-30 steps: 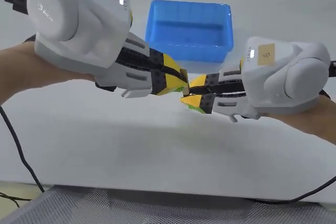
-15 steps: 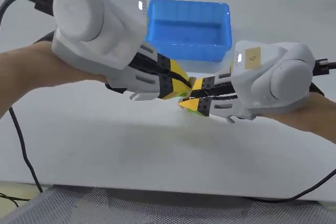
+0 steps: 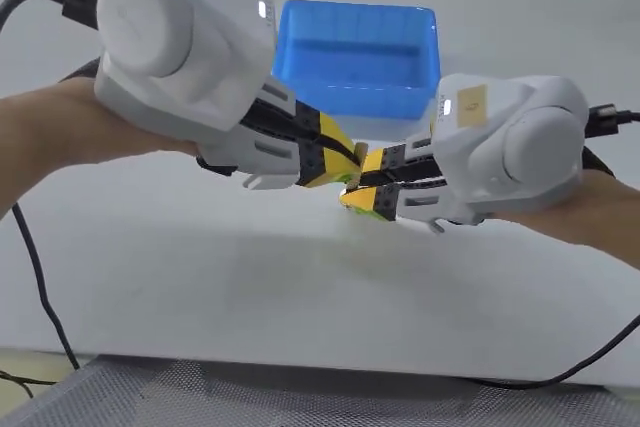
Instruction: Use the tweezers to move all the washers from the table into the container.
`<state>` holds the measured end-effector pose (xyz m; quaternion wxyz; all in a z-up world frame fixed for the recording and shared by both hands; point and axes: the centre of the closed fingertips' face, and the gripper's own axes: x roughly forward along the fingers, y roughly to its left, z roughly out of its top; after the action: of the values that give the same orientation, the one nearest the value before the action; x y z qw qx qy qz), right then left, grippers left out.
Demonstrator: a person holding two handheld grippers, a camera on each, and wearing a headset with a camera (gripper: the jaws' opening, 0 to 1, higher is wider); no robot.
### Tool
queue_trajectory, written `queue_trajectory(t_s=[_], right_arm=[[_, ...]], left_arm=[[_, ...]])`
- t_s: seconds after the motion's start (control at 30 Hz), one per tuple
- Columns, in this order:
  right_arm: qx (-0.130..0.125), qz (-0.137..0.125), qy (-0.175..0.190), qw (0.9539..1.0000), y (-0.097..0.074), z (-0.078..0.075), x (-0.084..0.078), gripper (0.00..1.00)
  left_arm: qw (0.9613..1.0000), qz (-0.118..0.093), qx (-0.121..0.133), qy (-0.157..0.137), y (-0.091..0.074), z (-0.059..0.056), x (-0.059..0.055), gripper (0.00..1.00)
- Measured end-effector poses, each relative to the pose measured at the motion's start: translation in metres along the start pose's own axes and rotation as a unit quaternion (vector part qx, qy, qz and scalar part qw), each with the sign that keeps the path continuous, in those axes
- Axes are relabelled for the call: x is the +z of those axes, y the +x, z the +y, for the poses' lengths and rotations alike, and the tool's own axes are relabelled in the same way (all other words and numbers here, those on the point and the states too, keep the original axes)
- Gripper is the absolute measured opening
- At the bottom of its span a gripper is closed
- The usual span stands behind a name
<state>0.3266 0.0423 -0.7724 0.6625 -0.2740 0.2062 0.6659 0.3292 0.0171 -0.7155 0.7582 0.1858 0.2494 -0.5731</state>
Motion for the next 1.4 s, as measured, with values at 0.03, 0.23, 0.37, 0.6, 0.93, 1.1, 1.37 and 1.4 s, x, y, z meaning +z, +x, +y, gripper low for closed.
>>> queue_trajectory(t_s=[0.03,0.23,0.37,0.6,0.93,1.1,1.37,1.4], right_arm=[[0.0,0.001,-0.001,1.0,0.0,0.0,-0.0001,0.1],[0.0,0.006,-0.004,1.0,0.0003,-0.0003,-0.001,0.1],[0.001,0.008,-0.001,1.0,0.0009,-0.0009,-0.0011,0.1],[0.007,0.012,-0.001,0.9999,0.0018,-0.0014,-0.0015,0.1],[0.01,0.015,0.004,0.9998,0.0041,-0.0006,-0.0016,0.1],[0.011,0.018,0.005,0.9998,0.005,-0.0002,-0.0022,0.1],[0.002,0.01,0.013,0.9999,0.004,-0.0009,-0.0018,0.09],[0.002,0.008,0.016,0.9998,0.0041,-0.001,-0.0017,0.09]], left_arm=[[1.0,0.0,0.0,0.001,0.0003,-0.0002,0.0002,0.08],[1.0,0.002,-0.001,0.003,0.0005,-0.0005,0.0003,0.07],[1.0,0.003,0.001,0.004,-0.0005,0.0004,-0.0006,0.07],[1.0,0.004,0.003,0.006,-0.0004,0.0015,-0.0008,0.07],[1.0,0.005,0.004,0.007,-0.0001,0.0025,-0.0005,0.08],[1.0,0.006,0.003,0.008,0.0004,0.0022,-0.0005,0.08],[0.9999,0.007,0.003,0.01,0.0006,0.0022,-0.001,0.08],[0.9999,0.007,0.003,0.009,0.0006,0.0022,-0.001,0.08]])
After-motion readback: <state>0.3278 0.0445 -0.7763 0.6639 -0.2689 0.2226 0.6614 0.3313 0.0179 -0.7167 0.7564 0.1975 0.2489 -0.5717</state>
